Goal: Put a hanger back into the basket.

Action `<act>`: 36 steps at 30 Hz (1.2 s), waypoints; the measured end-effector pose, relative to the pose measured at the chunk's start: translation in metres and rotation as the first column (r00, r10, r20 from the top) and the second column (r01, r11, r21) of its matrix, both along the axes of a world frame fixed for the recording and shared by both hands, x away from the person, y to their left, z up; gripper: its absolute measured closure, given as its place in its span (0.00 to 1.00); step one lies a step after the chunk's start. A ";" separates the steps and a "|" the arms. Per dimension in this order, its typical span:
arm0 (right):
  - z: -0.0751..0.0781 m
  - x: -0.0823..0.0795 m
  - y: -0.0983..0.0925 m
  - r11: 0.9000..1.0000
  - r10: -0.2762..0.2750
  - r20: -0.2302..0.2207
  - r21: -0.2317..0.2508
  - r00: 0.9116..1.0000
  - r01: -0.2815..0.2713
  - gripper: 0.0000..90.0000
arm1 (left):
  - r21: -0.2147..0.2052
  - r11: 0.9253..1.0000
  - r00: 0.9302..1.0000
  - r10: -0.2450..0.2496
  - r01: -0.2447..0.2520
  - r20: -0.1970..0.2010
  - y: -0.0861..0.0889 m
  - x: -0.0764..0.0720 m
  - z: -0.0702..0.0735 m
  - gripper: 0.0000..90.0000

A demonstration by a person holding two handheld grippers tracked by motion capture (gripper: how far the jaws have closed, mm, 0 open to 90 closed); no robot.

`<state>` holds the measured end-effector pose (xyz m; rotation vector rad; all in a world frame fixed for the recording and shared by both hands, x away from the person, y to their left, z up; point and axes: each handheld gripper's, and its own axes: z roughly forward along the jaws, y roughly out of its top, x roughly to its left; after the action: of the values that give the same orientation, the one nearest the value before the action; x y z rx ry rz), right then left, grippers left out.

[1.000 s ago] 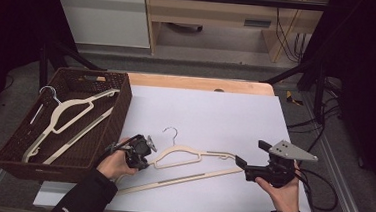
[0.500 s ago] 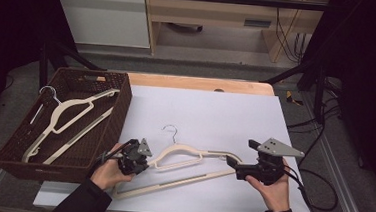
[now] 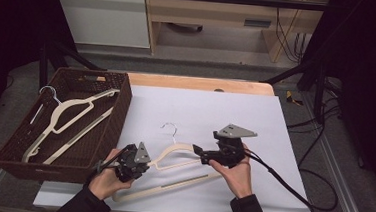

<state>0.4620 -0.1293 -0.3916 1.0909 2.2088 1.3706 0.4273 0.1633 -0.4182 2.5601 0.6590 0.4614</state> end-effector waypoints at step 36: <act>-0.051 0.062 0.091 0.998 -0.046 -0.277 -0.064 0.960 0.029 0.84 | -0.027 1.000 1.000 0.002 -0.002 0.005 -0.002 -0.008 0.004 0.88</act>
<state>0.5241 -0.0378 -0.4430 1.3697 2.3905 1.1883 0.4188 0.1611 -0.4141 2.5330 0.6614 0.4559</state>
